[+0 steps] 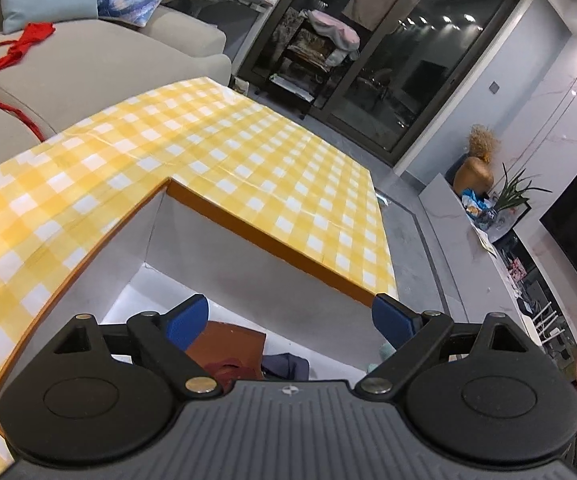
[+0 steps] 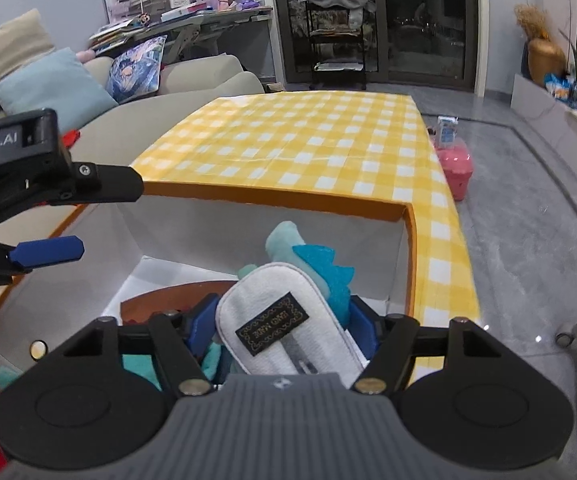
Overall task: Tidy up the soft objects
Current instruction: 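Lower both grippers into the orange box and open them to release, then withdraw both empty grippers from the box back to the table, then grasp the pink foam ball with the right gripper, then grasp the clear biohazard-print bag with the left gripper while the right gripper holds the ball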
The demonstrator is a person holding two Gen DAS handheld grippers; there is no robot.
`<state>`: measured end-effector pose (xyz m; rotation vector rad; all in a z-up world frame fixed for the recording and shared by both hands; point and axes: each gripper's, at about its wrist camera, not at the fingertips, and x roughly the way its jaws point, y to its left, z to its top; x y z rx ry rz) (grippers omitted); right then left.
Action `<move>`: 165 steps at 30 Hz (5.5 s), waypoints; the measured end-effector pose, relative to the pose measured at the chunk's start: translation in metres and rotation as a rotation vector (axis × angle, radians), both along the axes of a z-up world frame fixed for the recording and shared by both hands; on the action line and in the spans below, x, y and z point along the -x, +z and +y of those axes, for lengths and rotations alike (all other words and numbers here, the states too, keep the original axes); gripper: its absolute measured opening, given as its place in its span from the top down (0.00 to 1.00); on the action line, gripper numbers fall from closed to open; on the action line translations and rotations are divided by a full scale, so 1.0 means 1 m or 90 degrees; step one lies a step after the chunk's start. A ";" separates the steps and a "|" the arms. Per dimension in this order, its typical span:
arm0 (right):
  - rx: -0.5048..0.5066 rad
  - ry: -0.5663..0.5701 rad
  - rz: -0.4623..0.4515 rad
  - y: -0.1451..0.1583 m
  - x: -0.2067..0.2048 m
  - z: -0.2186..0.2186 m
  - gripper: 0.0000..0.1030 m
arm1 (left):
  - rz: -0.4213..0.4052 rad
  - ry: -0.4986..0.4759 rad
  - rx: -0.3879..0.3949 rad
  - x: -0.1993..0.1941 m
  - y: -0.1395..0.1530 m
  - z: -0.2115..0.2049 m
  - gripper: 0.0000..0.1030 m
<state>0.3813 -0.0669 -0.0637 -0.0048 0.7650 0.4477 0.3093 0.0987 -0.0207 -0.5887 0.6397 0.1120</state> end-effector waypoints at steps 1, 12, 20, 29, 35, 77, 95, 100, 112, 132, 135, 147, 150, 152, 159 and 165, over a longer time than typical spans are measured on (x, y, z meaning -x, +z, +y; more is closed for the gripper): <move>0.005 0.003 -0.004 0.001 0.001 0.001 0.28 | 0.001 -0.001 0.003 0.001 0.000 0.001 0.00; 0.011 0.042 -0.037 0.008 0.011 0.010 0.04 | -0.003 -0.020 0.010 0.015 0.010 0.009 0.00; -0.022 0.040 -0.063 0.033 0.033 0.008 0.03 | -0.020 -0.029 -0.013 0.037 0.035 0.010 0.00; -0.054 0.002 -0.088 0.067 0.084 -0.014 0.03 | 0.010 -0.004 -0.053 0.064 0.070 0.000 0.00; -0.053 -0.016 -0.089 0.075 0.128 -0.034 0.03 | 0.004 -0.041 -0.140 0.099 0.093 -0.026 0.00; 0.114 0.200 -0.089 -0.065 0.226 -0.051 0.19 | 0.077 -0.249 -0.344 0.301 -0.017 -0.087 0.00; 0.092 0.195 -0.072 -0.056 0.223 -0.076 0.54 | 0.080 -0.255 -0.344 0.298 -0.023 -0.099 0.00; 0.092 0.145 -0.061 -0.045 0.219 -0.093 0.54 | 0.052 -0.273 -0.314 0.290 -0.015 -0.113 0.00; 0.027 -0.137 -0.029 -0.033 0.209 -0.217 0.54 | -0.057 -0.397 -0.321 0.225 -0.020 -0.203 0.00; -0.016 -0.165 -0.056 -0.024 0.189 -0.237 0.54 | 0.004 -0.293 -0.253 0.130 -0.078 -0.227 0.00; -0.023 -0.164 -0.053 -0.024 0.188 -0.239 0.54 | 0.030 -0.265 -0.287 0.122 -0.084 -0.233 0.00; -0.067 -0.176 -0.071 -0.019 0.194 -0.245 0.54 | 0.144 -0.165 -0.262 0.106 -0.106 -0.222 0.18; -0.073 -0.176 -0.072 -0.018 0.195 -0.245 0.54 | 0.140 -0.168 -0.300 0.109 -0.108 -0.225 0.36; -0.073 -0.173 -0.069 -0.018 0.195 -0.245 0.54 | 0.124 -0.187 -0.306 0.116 -0.105 -0.230 0.65; -0.071 -0.162 -0.063 -0.018 0.197 -0.242 0.54 | 0.133 -0.221 -0.319 0.152 -0.099 -0.241 0.91; -0.086 -0.142 -0.057 -0.016 0.199 -0.239 0.54 | 0.155 -0.264 -0.339 0.200 -0.095 -0.227 0.99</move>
